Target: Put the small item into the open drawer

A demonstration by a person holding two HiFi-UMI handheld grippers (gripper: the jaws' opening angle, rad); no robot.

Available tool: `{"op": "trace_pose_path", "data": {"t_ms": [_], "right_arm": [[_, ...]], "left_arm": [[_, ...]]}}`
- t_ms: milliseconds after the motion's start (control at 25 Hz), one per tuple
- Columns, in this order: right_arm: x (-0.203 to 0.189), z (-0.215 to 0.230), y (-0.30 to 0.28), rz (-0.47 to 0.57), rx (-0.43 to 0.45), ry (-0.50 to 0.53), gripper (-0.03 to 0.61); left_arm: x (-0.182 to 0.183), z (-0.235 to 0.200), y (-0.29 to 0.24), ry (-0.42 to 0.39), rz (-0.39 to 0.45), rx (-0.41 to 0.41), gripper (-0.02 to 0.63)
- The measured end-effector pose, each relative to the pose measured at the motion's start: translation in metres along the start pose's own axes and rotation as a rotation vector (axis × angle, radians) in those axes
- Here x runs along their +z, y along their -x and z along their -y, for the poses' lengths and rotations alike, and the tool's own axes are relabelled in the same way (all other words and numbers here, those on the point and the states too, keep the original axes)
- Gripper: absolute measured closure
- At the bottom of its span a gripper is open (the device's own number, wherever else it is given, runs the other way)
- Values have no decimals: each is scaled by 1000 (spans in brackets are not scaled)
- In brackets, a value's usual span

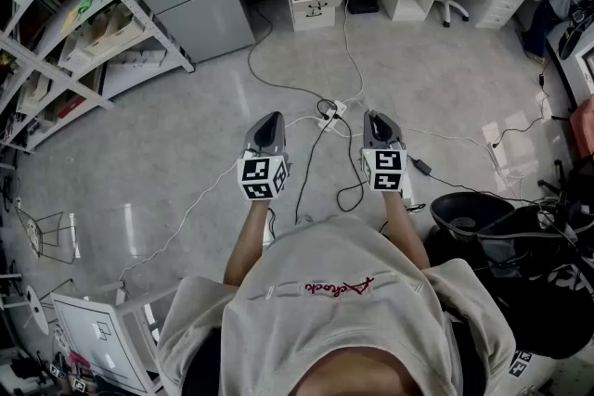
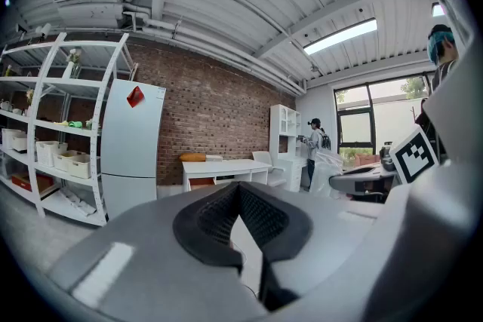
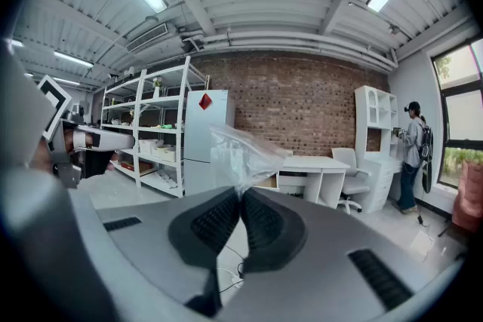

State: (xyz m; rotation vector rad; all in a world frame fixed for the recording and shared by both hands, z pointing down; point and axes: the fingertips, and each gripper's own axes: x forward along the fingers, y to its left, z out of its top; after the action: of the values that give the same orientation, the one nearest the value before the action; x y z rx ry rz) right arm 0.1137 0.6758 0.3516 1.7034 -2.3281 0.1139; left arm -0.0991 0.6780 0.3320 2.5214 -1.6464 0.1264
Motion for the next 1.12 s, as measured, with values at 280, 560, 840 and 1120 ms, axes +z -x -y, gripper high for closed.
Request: {"op": "trace_pose_path", "data": {"t_ms": [280, 560, 840, 1120], "right_arm": [[-3, 1, 8, -1, 13, 7, 565], [-9, 4, 18, 10, 33, 2, 565], [-18, 1, 22, -4, 57, 10, 565], [-18, 6, 6, -6, 75, 17, 565]], "left_arm": [[-6, 11, 7, 10, -9, 3, 606], [-12, 27, 12, 10, -11, 5, 606], [-25, 37, 20, 21, -31, 17, 606], [-28, 30, 6, 32, -38, 32, 606]]}}
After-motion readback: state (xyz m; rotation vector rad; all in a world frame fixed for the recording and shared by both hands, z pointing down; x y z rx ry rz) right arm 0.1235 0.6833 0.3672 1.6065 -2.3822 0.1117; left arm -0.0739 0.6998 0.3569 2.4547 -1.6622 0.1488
